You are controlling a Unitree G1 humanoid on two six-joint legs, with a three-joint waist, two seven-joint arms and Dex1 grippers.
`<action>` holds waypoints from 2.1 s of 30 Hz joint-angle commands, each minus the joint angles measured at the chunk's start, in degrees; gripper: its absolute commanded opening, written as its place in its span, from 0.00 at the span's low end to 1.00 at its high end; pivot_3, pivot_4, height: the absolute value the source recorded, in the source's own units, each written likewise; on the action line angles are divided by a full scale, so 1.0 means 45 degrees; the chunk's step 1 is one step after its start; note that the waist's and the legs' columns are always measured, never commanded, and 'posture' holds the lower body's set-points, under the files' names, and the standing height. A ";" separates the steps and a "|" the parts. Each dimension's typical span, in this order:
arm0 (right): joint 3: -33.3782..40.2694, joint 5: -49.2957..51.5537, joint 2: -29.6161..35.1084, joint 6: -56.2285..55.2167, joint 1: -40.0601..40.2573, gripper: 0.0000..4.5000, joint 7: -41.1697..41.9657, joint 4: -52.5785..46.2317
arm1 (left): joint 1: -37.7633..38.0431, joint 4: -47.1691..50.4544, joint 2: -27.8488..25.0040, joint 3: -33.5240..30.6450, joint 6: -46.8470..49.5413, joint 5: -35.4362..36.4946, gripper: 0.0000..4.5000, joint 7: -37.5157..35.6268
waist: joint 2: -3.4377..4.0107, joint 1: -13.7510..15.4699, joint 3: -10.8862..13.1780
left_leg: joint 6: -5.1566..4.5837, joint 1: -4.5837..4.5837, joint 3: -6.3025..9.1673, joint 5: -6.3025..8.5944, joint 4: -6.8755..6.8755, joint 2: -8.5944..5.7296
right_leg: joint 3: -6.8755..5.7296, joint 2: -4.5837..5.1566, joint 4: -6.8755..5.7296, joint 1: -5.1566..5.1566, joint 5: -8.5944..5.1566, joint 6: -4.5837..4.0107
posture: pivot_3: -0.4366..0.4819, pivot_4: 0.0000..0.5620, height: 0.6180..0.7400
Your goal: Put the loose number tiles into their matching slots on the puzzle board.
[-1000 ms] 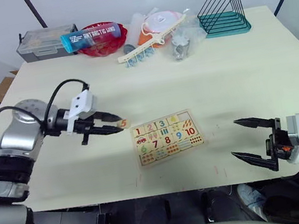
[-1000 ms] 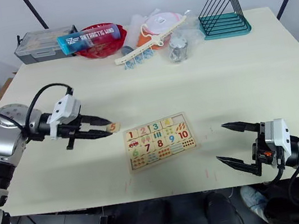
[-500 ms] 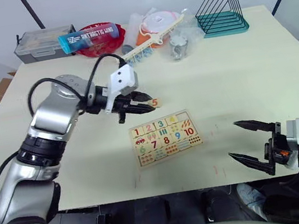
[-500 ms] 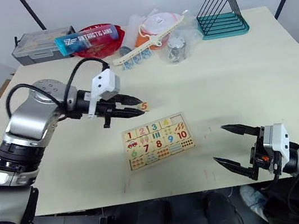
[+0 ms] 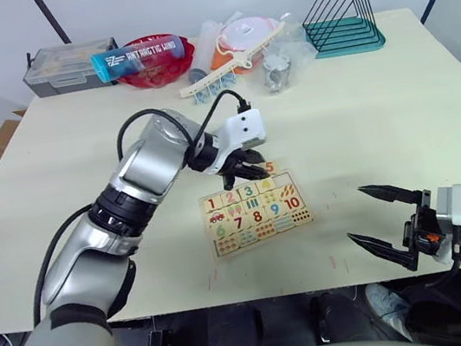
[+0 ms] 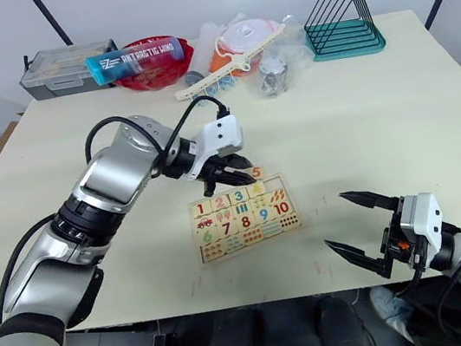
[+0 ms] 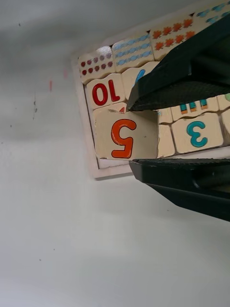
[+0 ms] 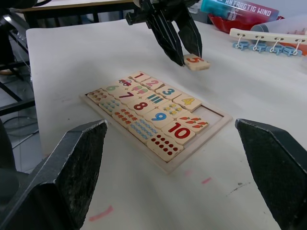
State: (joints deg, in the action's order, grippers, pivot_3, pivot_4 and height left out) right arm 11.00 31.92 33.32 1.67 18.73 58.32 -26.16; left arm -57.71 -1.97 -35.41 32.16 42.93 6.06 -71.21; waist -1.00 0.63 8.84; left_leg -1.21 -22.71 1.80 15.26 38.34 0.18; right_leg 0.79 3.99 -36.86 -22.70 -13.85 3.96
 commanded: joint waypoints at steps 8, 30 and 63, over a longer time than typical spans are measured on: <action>0.0053 -0.0023 -0.0062 -0.0303 -0.0072 1.00 -0.0299 -0.0508 | -0.1145 -0.0149 0.1216 0.0870 0.2789 -0.0608 0.22 0.0567 | 0.0000 -0.0009 0.0000 | 0.0000 -0.0002 0.0005 0.0000 0.0002 -0.0003 | 0.0001 0.0001 0.0000 0.0000 -0.0001 0.0001 | 0.48 0.27 1.00; -0.0225 -0.0368 -0.0268 -0.0624 -0.0139 1.00 -0.0601 -0.0413 | -0.1441 -0.2492 0.2469 0.2089 0.1480 -0.2030 0.22 0.0702 | 0.0000 0.0002 0.0001 | 0.0000 -0.0004 0.0002 0.0000 0.0002 -0.0004 | 0.0003 0.0002 0.0000 -0.0002 0.0000 0.0001 | 0.48 0.27 1.00; -0.0080 -0.0641 -0.0286 -0.0698 0.0323 1.00 -0.1114 -0.0536 | -0.1107 -0.2964 0.3027 0.2056 0.0963 -0.2647 0.22 0.0635 | 0.0000 0.0001 0.0001 | 0.0000 -0.0005 0.0002 0.0000 0.0002 -0.0005 | 0.0003 0.0003 0.0000 -0.0001 0.0000 0.0001 | 0.48 0.27 1.00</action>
State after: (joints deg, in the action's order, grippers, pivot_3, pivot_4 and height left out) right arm 9.72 28.20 31.59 -0.70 20.14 53.38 -26.26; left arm -62.71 -16.96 -21.65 41.76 47.37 -5.19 -67.93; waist -1.00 0.64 8.85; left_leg -1.21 -22.73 1.81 15.26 38.35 0.16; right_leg 0.81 4.00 -36.86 -22.71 -13.85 3.96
